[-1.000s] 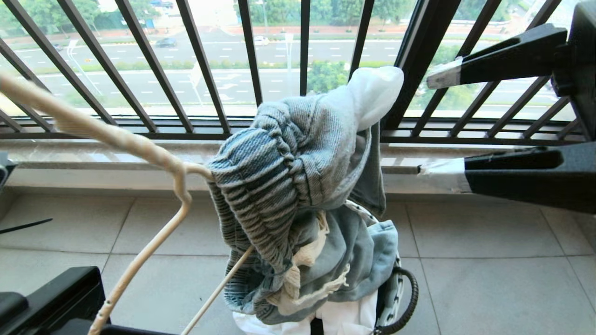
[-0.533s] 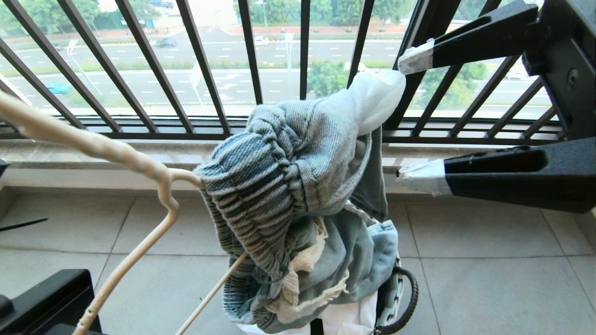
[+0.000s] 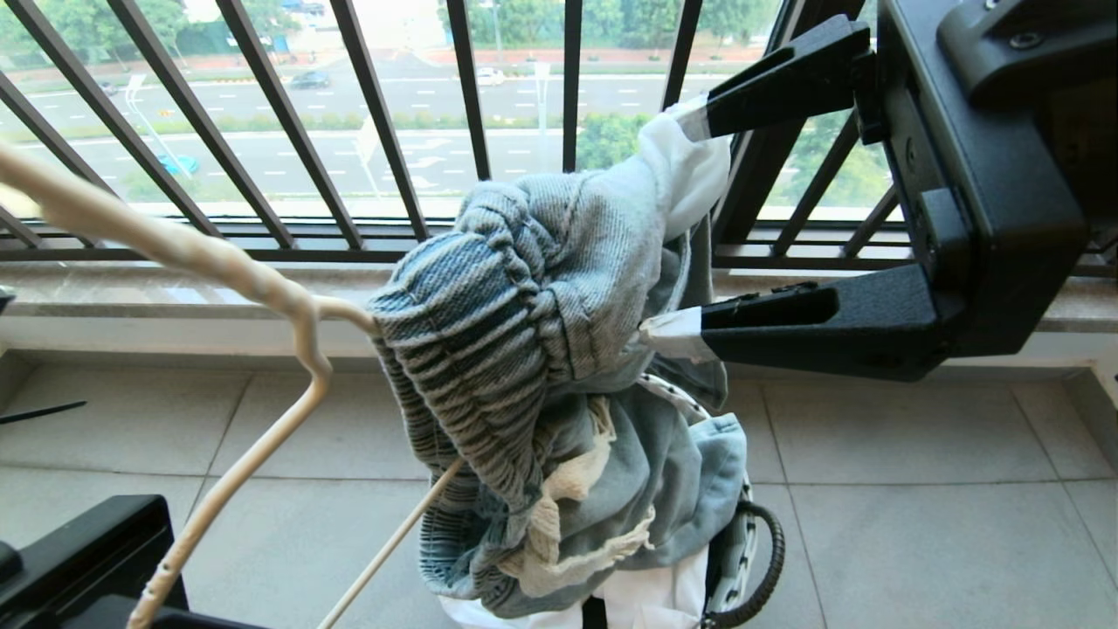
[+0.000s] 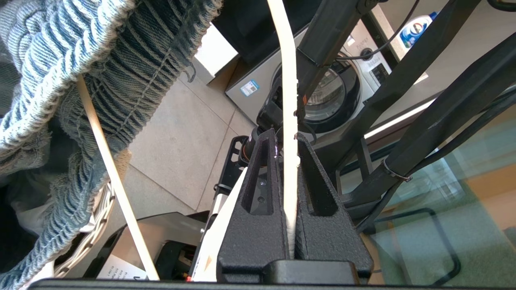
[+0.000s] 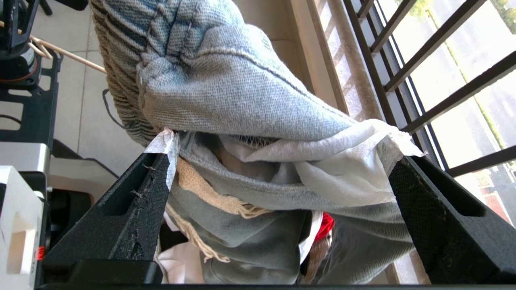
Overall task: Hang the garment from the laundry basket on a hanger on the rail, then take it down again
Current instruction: Hang the clothes on the clothes rack
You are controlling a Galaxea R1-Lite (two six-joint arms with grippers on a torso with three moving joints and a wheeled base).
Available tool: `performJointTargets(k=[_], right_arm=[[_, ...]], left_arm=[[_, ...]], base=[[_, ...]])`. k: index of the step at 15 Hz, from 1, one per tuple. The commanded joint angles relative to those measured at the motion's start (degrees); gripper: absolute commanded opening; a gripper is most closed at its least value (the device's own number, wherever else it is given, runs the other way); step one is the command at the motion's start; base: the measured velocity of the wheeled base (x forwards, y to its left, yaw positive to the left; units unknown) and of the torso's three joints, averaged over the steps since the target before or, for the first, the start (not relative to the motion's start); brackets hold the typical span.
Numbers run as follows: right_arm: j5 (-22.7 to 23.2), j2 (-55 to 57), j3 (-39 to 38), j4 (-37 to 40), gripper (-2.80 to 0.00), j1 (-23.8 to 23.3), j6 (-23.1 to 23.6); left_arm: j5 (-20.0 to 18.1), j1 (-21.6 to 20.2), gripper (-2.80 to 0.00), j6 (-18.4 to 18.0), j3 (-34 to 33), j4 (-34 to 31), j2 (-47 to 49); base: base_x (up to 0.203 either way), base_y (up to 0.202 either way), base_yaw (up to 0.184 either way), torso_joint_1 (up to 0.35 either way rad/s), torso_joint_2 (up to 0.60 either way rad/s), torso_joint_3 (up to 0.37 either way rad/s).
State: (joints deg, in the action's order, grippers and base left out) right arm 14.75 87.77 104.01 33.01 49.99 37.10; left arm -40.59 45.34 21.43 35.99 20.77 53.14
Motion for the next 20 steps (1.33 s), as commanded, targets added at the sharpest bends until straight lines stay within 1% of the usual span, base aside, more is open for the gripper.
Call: performJointTargets(k=[1, 3, 4, 7, 8, 10, 14, 20], right_arm=[[0.60, 2.00, 1.82, -0.06, 0.00, 0.02, 0.73], [1.28, 3.09, 4.71, -0.07, 0.00, -0.28, 1.03], [2.50, 3.19, 5.24, -0.05, 0.00, -0.68, 1.12], [3.61, 3.16, 4.02, 0.43, 0.00, -0.68, 1.83], [5.15, 2.93, 3.83, 1.30, 0.00, -0.61, 1.83], [9.70, 2.63, 4.50, 6.03, 0.00, -0.66, 1.83], [12.13, 6.20, 7.96, 6.05, 0.00, -0.74, 1.83], [15.32, 8.63, 7.78, 5.31, 0.00, -0.59, 2.71]], left_arm=[[-0.19, 0.01, -2.80, 0.10, -0.04, 0.15, 0.56], [-0.19, 0.01, -2.80, 0.10, -0.04, 0.15, 0.81], [-0.19, 0.01, -2.80, 0.10, 0.00, 0.15, 0.74], [-0.10, 0.01, -2.80, 0.19, 0.49, 0.06, 0.42], [-0.10, 0.01, -2.80, 0.19, 0.49, 0.06, 0.38], [-0.10, 0.01, -2.80, 0.19, 0.49, -0.02, 0.21], [-0.10, 0.01, -2.80, 0.19, 0.40, -0.03, 0.22], [-0.10, 0.01, -2.80, 0.10, 0.40, 0.06, 0.04]], base=[[0.000, 0.000, 0.000, 0.000, 0.00, 0.000], [0.000, 0.000, 0.000, 0.000, 0.00, 0.000], [0.000, 0.000, 0.000, 0.000, 0.00, 0.000], [0.000, 0.000, 0.000, 0.000, 0.00, 0.000], [0.000, 0.000, 0.000, 0.000, 0.00, 0.000], [0.000, 0.000, 0.000, 0.000, 0.00, 0.000], [0.000, 0.000, 0.000, 0.000, 0.00, 0.000], [0.000, 0.000, 0.000, 0.000, 0.00, 0.000]])
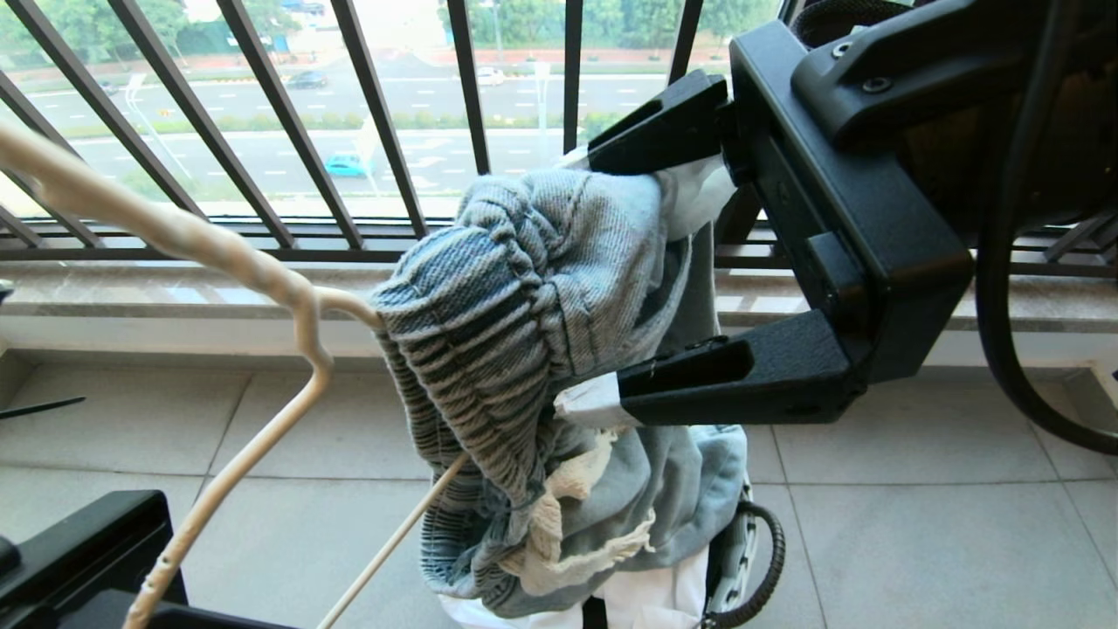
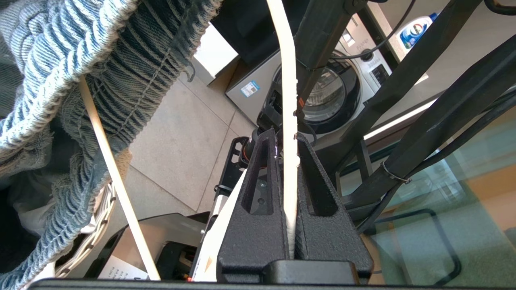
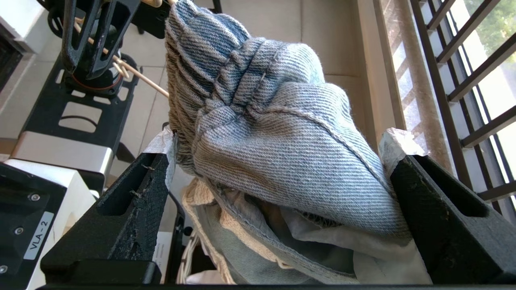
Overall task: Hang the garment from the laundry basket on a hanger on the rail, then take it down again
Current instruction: Hang the clothes on the clothes rack
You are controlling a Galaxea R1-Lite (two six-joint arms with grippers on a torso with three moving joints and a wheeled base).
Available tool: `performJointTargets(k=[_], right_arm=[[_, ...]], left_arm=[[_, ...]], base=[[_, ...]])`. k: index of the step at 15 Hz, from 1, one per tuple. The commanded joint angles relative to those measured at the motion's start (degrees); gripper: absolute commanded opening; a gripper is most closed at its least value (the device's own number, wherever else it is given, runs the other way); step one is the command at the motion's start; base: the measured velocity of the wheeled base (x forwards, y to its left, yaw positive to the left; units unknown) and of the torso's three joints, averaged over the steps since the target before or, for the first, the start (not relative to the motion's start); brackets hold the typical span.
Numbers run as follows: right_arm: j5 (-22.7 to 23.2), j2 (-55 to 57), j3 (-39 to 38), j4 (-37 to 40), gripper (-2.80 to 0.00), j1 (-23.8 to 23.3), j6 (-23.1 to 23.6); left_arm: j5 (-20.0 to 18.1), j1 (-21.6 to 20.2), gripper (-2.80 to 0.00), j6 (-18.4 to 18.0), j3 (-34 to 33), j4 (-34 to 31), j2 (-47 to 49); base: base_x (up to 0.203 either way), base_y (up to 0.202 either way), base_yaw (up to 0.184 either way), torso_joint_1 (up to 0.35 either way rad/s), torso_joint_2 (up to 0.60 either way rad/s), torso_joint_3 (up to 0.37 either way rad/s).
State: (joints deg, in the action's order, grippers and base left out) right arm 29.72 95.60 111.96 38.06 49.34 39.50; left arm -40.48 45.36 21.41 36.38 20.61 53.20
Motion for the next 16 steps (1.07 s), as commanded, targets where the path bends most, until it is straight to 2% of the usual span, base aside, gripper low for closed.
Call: performJointTargets(k=[1, 14, 15, 16], right_arm=[[0.66, 0.93, -0.40, 0.38, 0.00, 0.30, 0.67], [0.69, 3.72, -0.34, 0.45, 0.00, 2.97, 0.93], [0.60, 3.72, -0.34, 0.44, -2.80, 3.05, 0.84], [0.60, 3.72, -0.34, 0.52, -2.80, 3.14, 0.84]], left_arm=[[-0.21, -0.01, -2.80, 0.13, 0.01, 0.22, -0.03], [-0.12, -0.10, -2.80, -0.23, -0.08, 0.85, -0.38], [-0.12, -0.10, -2.80, -0.23, -0.08, 0.92, -0.64], [-0.12, -0.10, -2.80, -0.23, -0.08, 0.83, -0.73]], base=[[0.000, 0.000, 0.000, 0.000, 0.00, 0.000], [0.000, 0.000, 0.000, 0.000, 0.00, 0.000], [0.000, 0.000, 0.000, 0.000, 0.00, 0.000], [0.000, 0.000, 0.000, 0.000, 0.00, 0.000]])
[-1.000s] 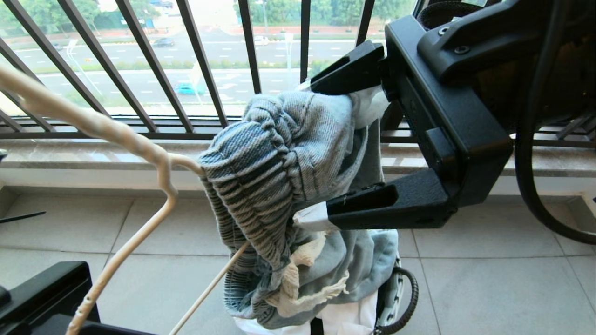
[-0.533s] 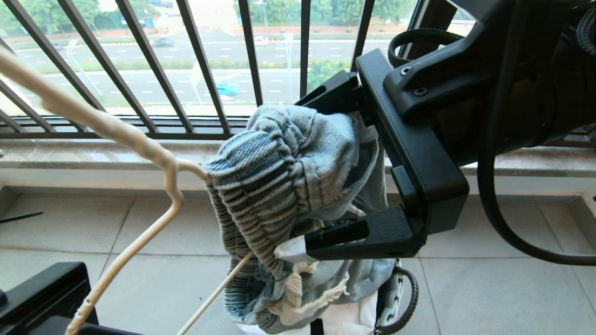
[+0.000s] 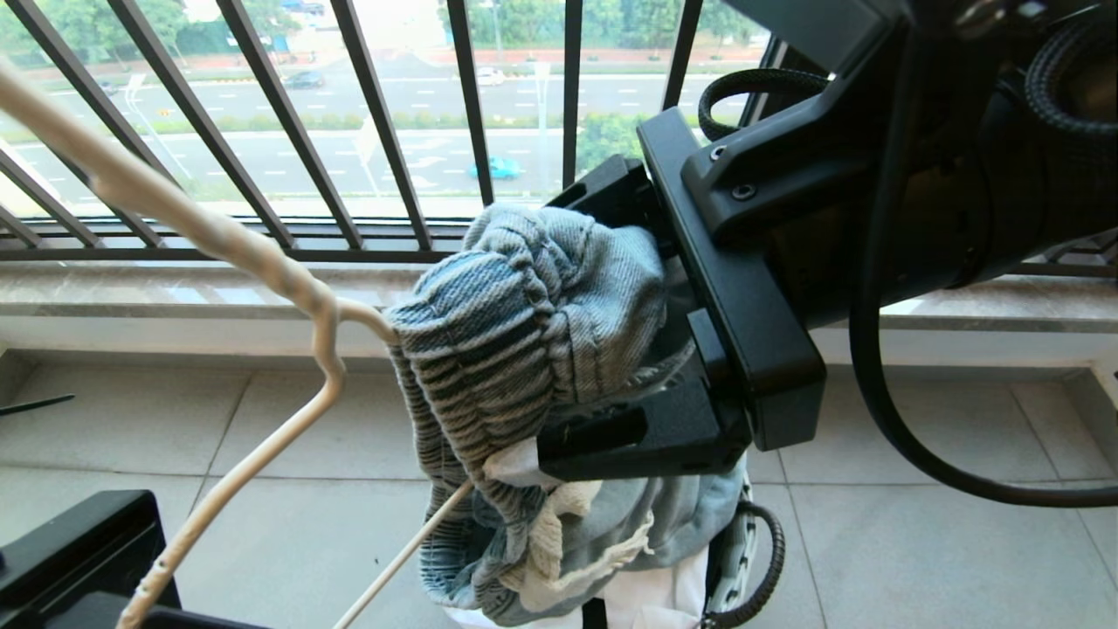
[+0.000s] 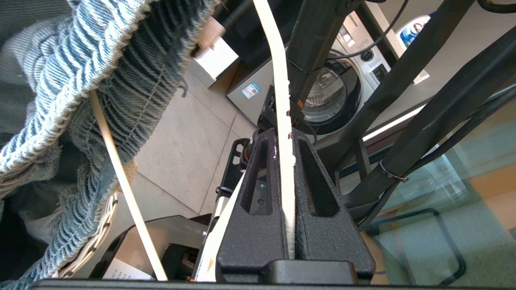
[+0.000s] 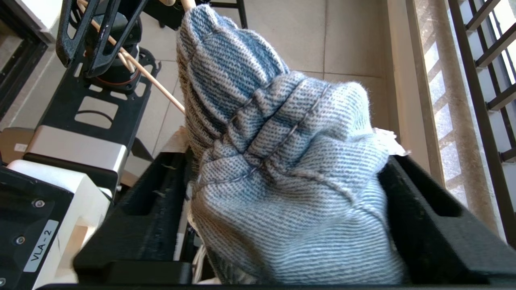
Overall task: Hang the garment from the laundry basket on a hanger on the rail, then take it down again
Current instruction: Hang the clothes on the clothes rack
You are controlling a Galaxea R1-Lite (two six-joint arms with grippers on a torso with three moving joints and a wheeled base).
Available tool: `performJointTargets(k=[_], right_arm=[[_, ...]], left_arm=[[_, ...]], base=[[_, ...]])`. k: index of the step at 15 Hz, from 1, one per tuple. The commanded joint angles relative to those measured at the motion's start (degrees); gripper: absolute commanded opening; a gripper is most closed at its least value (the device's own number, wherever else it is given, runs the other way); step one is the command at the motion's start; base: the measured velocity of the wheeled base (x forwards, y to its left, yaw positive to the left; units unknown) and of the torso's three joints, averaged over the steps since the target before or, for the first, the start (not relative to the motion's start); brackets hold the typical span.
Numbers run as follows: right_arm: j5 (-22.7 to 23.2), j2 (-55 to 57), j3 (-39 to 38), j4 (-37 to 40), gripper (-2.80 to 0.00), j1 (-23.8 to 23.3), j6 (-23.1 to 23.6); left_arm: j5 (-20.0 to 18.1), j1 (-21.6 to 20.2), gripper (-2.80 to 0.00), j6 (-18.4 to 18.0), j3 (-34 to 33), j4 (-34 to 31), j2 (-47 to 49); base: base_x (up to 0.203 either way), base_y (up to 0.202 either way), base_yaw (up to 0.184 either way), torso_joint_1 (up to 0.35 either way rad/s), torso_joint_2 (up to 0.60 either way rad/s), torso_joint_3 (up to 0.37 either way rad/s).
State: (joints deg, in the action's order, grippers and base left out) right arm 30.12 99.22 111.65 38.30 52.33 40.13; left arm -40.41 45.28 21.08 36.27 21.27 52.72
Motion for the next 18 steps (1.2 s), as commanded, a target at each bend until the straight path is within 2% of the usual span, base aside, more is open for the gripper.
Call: performJointTargets(k=[1, 7, 13, 14, 15, 18], right_arm=[[0.20, 0.10, -0.03, 0.28, -2.80, 0.22, 0.21], [0.11, -0.34, -0.12, 0.54, -2.80, 0.16, 0.21], [0.02, -1.64, -1.09, 0.71, -2.80, 0.22, 0.12], [0.02, -1.90, -1.18, 0.72, -2.80, 0.22, 0.12], [0.02, -2.02, -1.26, 0.73, -2.80, 0.22, 0.12], [0.00, -3.60, -2.65, 0.81, -2.80, 0.22, 0.06]], left_arm=[[-0.20, -0.01, -2.80, 0.10, 0.12, 0.17, -0.25], [-0.20, -0.10, -2.80, 0.11, 0.20, 0.22, -0.11], [-0.02, -2.12, -2.80, 0.10, 0.30, 0.52, 0.63], [-0.02, -2.12, -0.44, 0.02, 0.13, 0.52, 0.63], [-0.02, -2.12, 0.00, 0.02, 0.19, 0.52, 0.63], [0.27, -2.21, 0.00, -0.25, 0.50, 0.61, 0.53]], base=[[0.000, 0.000, 0.000, 0.000, 0.00, 0.000], [0.000, 0.000, 0.000, 0.000, 0.00, 0.000], [0.000, 0.000, 0.000, 0.000, 0.00, 0.000], [0.000, 0.000, 0.000, 0.000, 0.00, 0.000], [0.000, 0.000, 0.000, 0.000, 0.00, 0.000], [0.000, 0.000, 0.000, 0.000, 0.00, 0.000]])
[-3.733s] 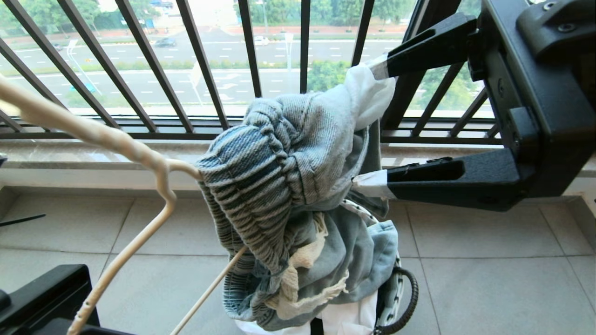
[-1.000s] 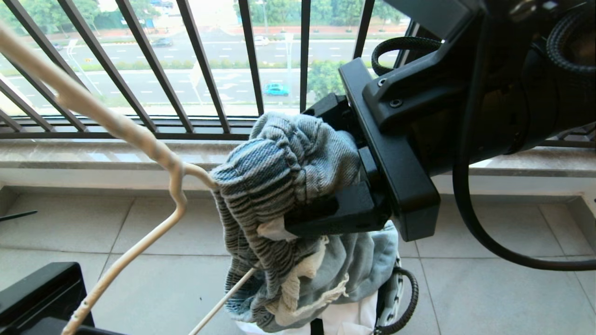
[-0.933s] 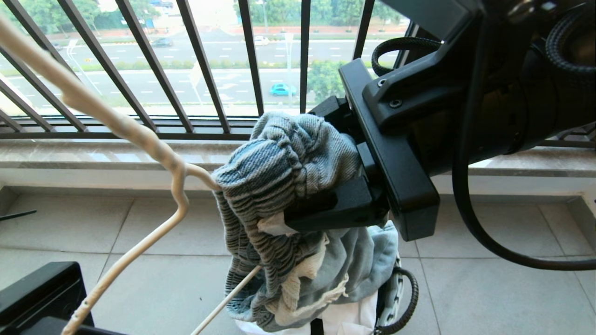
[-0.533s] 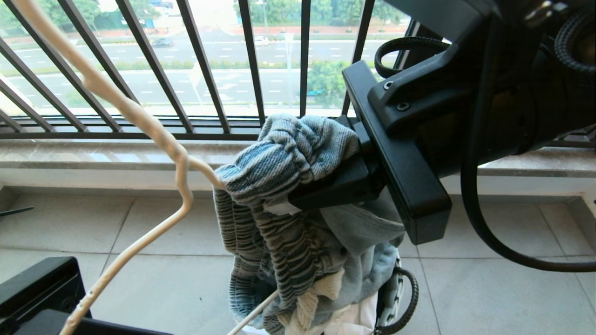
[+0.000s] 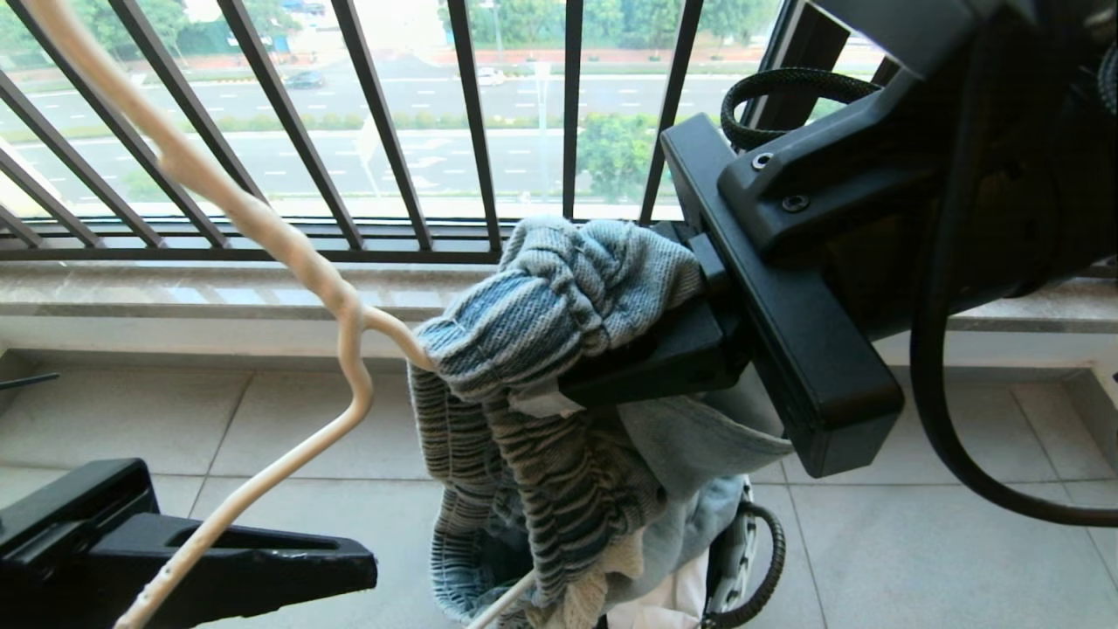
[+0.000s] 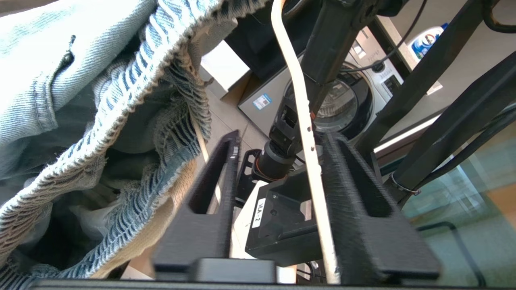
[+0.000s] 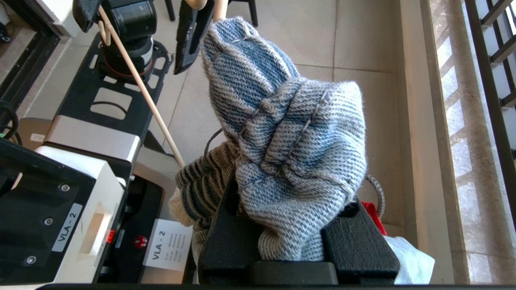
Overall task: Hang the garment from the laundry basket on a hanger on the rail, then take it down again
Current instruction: Hang the clothes on the clothes rack
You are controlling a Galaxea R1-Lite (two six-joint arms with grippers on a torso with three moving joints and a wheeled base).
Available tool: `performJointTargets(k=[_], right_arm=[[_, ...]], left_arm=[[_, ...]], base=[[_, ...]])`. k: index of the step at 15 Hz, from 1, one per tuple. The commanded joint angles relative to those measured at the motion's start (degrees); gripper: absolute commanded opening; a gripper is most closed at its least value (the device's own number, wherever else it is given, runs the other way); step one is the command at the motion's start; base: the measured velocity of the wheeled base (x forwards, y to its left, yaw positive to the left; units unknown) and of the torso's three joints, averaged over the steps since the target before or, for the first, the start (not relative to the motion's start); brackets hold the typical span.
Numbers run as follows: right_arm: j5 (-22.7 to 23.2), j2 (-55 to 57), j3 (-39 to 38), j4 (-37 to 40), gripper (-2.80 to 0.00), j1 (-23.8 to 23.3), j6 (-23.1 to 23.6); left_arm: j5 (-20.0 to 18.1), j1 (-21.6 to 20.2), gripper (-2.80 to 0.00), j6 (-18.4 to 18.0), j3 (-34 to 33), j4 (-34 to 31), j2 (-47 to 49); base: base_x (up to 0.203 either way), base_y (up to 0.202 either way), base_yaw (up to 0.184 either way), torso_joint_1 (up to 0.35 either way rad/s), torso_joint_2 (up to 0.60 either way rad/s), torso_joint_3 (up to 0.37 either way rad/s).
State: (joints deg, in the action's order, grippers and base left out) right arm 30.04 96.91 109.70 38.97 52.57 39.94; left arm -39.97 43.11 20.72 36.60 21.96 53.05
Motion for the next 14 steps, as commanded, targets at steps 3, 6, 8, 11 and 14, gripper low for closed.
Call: performJointTargets(k=[3, 6, 8, 11, 14], right_arm=[[-0.74, -3.94, -2.29, 0.22, -2.80, -0.09, 0.16], [-2.49, -5.21, -2.39, 1.34, -2.80, -1.75, 0.06], [-2.59, -6.54, -2.05, 3.34, -2.80, -4.30, -0.01], [-4.01, -8.38, -2.17, 3.90, -2.80, -5.59, -0.25], [-5.60, -8.90, -2.03, 5.04, -2.80, -7.63, -2.01]], left_arm=[[1.05, -1.38, 0.00, 0.02, 2.32, -0.23, -3.17], [5.85, -2.67, 0.00, 0.02, 5.63, -0.62, -5.66], [13.08, -2.68, 0.00, 0.09, 8.56, -0.98, -5.49], [22.42, -3.41, 0.00, 0.11, 12.33, -1.28, -4.04], [22.82, -7.52, -2.80, 0.11, 17.93, -10.47, -3.78]], base=[[0.000, 0.000, 0.000, 0.000, 0.00, 0.000], [0.000, 0.000, 0.000, 0.000, 0.00, 0.000], [0.000, 0.000, 0.000, 0.000, 0.00, 0.000], [0.000, 0.000, 0.000, 0.000, 0.00, 0.000], [0.000, 0.000, 0.000, 0.000, 0.00, 0.000]])
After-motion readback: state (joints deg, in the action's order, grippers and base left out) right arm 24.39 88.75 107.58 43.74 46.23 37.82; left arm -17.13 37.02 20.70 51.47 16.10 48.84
